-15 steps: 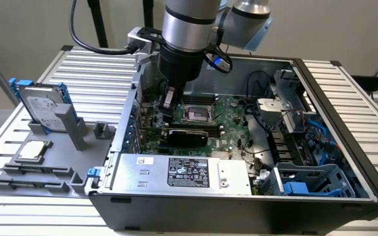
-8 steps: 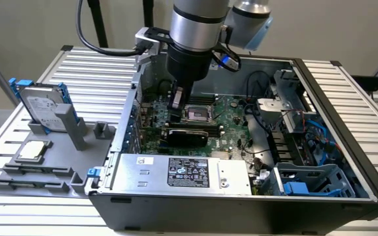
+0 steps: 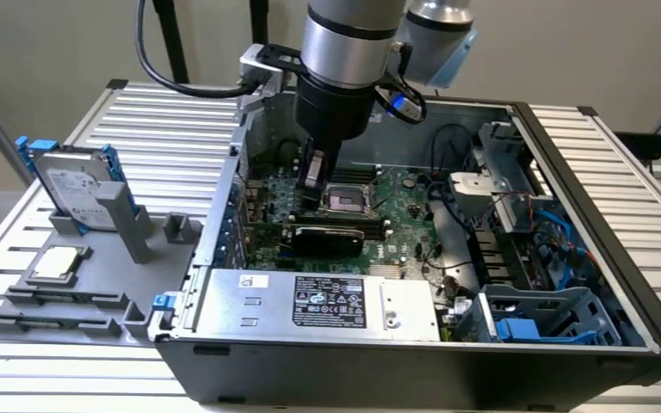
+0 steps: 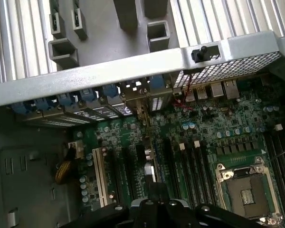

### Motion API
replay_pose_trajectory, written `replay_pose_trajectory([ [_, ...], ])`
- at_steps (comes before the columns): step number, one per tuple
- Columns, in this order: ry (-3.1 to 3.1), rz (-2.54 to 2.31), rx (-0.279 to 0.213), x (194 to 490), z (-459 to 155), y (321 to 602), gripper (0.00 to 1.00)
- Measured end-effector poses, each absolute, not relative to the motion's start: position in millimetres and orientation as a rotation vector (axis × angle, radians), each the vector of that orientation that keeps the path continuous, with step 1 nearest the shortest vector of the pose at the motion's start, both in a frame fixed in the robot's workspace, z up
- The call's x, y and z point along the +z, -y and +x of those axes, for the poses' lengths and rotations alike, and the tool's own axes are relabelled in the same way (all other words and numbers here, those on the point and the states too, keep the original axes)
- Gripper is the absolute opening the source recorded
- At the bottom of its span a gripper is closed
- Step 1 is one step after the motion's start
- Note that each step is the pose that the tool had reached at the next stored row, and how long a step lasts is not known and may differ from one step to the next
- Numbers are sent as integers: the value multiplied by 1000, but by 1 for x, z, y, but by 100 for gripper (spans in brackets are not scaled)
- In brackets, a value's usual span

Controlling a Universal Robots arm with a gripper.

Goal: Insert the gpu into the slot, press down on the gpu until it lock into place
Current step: 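Press down on the gpu until it lock into place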

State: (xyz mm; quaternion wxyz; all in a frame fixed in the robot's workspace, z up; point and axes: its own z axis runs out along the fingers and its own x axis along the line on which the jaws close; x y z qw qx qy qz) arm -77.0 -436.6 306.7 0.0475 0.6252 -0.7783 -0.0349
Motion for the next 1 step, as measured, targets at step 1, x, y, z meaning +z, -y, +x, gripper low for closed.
replay_pose_trajectory([
  [1, 2376, 1909, -113, 307, -77, 437, 11],
])
